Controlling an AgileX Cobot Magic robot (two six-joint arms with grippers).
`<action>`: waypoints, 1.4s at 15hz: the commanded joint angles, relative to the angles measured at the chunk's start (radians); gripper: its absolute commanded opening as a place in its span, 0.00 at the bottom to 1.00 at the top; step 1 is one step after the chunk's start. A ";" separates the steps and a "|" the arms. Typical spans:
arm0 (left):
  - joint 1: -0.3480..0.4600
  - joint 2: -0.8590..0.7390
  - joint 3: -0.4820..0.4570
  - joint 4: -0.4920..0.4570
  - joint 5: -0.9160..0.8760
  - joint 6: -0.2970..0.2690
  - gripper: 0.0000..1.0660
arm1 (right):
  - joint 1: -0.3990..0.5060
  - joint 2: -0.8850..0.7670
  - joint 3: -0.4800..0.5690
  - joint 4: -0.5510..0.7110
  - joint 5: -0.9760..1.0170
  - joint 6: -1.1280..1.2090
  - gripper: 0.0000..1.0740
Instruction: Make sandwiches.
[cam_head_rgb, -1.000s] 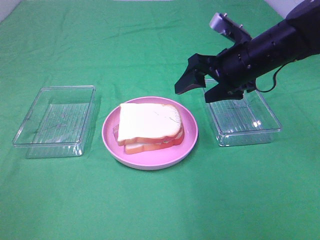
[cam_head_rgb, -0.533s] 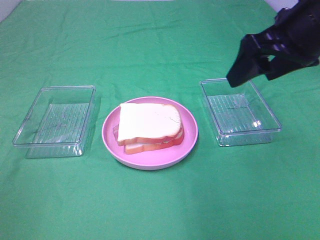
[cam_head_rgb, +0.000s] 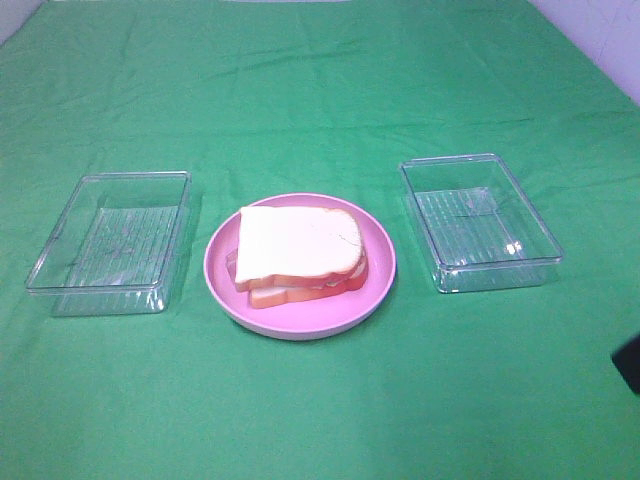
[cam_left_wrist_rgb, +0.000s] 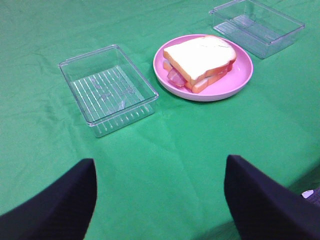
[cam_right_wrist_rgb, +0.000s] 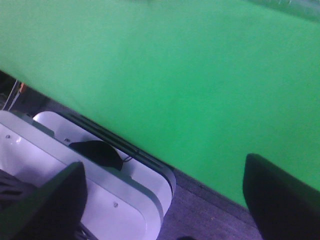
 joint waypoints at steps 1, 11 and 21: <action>0.001 -0.019 0.002 -0.007 0.002 0.003 0.65 | 0.002 -0.174 0.120 -0.012 0.015 0.010 0.72; 0.001 -0.017 0.002 -0.007 0.002 0.003 0.65 | 0.002 -0.684 0.204 -0.142 -0.050 0.114 0.72; 0.332 -0.017 0.002 -0.007 0.002 0.003 0.65 | 0.002 -0.690 0.204 -0.142 -0.050 0.114 0.72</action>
